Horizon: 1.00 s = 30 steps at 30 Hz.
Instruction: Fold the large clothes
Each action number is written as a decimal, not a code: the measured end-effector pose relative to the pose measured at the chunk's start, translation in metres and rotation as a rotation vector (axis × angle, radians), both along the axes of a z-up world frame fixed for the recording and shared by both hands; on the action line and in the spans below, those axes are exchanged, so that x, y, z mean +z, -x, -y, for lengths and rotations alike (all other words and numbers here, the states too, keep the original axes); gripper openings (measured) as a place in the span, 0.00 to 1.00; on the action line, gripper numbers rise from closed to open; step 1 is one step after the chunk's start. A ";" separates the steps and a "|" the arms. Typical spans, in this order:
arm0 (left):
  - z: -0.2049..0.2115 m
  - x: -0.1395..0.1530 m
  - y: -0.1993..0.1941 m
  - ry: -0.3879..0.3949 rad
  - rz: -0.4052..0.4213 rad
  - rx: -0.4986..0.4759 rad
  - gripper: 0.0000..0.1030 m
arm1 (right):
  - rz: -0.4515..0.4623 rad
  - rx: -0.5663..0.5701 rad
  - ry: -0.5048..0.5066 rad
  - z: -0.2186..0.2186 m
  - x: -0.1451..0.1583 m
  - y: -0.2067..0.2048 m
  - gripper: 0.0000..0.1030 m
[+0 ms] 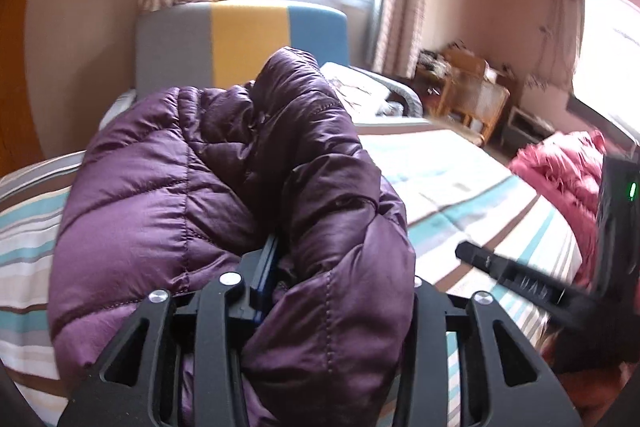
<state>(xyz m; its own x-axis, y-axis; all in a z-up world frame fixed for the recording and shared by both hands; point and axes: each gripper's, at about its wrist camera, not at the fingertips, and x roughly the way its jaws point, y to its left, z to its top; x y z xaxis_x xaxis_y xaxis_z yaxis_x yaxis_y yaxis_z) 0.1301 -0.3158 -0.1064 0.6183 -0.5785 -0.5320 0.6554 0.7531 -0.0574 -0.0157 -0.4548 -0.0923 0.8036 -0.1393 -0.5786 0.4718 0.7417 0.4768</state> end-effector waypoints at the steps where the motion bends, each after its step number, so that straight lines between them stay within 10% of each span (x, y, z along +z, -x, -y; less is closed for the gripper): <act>1: 0.003 -0.002 0.000 -0.008 0.000 -0.020 0.45 | 0.004 -0.003 -0.002 0.001 0.001 0.001 0.00; 7: -0.014 0.012 0.012 0.107 -0.037 -0.150 0.77 | 0.010 -0.010 -0.010 0.005 0.003 0.003 0.00; 16: -0.115 0.064 0.024 0.381 0.026 -0.077 0.85 | 0.029 0.030 0.012 -0.008 0.015 0.000 0.00; 23: -0.178 0.030 -0.046 0.314 -0.091 0.304 0.60 | 0.033 0.062 0.038 -0.021 0.024 -0.006 0.00; 30: -0.143 0.001 -0.048 0.216 -0.132 0.231 0.48 | 0.063 0.099 0.090 -0.039 0.049 -0.011 0.00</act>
<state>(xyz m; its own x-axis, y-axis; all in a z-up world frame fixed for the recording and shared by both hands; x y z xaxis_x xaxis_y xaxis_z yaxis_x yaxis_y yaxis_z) 0.1780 -0.1728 -0.1050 0.6802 -0.5393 -0.4965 0.4455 0.8420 -0.3043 -0.0044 -0.4161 -0.0433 0.8505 -0.1065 -0.5151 0.3653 0.8242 0.4327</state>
